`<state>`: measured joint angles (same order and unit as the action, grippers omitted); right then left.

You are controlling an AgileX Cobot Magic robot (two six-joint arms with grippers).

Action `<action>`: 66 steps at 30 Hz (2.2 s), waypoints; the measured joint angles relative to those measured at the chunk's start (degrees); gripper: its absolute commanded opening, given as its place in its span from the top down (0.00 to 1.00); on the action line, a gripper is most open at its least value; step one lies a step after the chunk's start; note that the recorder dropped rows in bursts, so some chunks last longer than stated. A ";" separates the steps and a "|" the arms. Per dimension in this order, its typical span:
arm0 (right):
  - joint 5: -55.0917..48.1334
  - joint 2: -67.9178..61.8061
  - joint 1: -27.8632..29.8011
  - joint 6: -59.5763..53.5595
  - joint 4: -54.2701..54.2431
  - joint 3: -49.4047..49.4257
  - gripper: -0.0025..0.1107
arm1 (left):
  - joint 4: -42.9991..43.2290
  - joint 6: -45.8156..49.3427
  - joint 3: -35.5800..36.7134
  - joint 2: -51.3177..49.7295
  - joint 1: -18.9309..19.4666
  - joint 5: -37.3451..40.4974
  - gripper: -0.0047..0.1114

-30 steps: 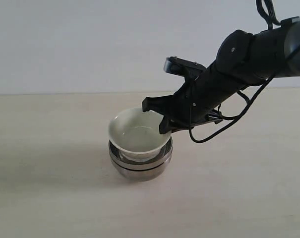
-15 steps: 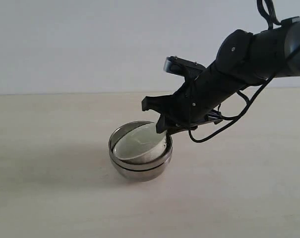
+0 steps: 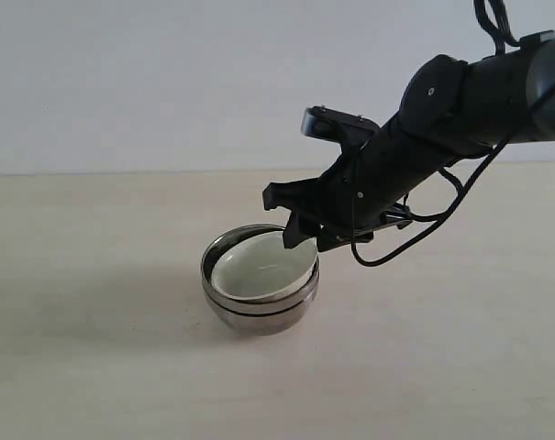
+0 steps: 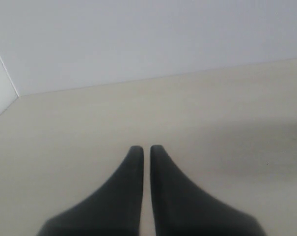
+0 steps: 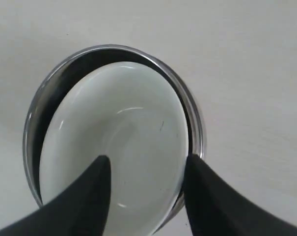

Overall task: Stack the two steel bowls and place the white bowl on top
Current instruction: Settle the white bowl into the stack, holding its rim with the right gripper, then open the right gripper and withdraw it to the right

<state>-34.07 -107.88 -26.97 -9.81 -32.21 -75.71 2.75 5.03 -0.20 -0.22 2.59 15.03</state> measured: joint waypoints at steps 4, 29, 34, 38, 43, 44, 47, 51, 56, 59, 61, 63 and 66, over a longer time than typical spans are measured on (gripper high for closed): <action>-0.65 0.00 0.00 -0.12 0.61 0.00 0.84 | 0.00 0.00 0.00 0.00 0.00 0.00 0.93; -3.75 0.00 0.00 0.43 4.13 -0.12 0.74 | 0.00 0.00 0.00 0.00 0.00 0.00 0.93; -4.72 0.00 0.00 0.27 4.28 -0.12 0.98 | 0.00 0.00 0.00 0.00 0.00 0.00 0.93; -5.40 0.00 0.00 -0.17 4.42 -0.12 0.98 | 0.00 0.00 0.00 0.00 0.00 0.00 0.93; -5.45 0.00 0.00 -0.17 4.42 -0.12 0.98 | 0.00 0.00 0.00 0.00 0.00 0.00 0.93; -5.45 0.00 0.00 -0.17 4.42 -0.12 0.98 | 0.00 0.00 0.00 0.00 0.00 0.00 0.93; -5.45 0.00 0.00 -0.17 4.42 -0.12 0.98 | 0.00 0.00 0.00 0.00 0.00 0.00 0.93; -5.45 0.00 0.00 -0.17 4.42 -0.12 0.98 | 0.00 0.00 0.00 0.00 0.00 0.00 0.93; -5.55 0.00 0.00 -0.17 4.42 -0.12 0.98 | 0.00 0.00 0.00 0.00 0.00 0.00 0.93; -5.83 -0.27 0.00 -0.17 4.42 -0.12 0.98 | 0.00 0.00 0.00 0.00 0.00 0.00 0.93; -5.83 -0.93 0.00 -0.17 4.42 -0.12 0.98 | 0.00 0.00 0.00 0.00 0.00 0.00 0.93; -5.83 -1.51 0.00 -0.17 4.42 -0.12 0.98 | 0.00 0.00 0.00 0.00 0.00 0.00 0.93; -5.72 -1.66 0.00 -0.17 4.42 -0.12 0.98 | 0.00 0.00 0.00 0.00 0.00 0.00 0.93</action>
<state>-39.79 -109.55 -26.97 -9.98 -27.79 -75.84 2.75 5.03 -0.20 -0.22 2.59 15.03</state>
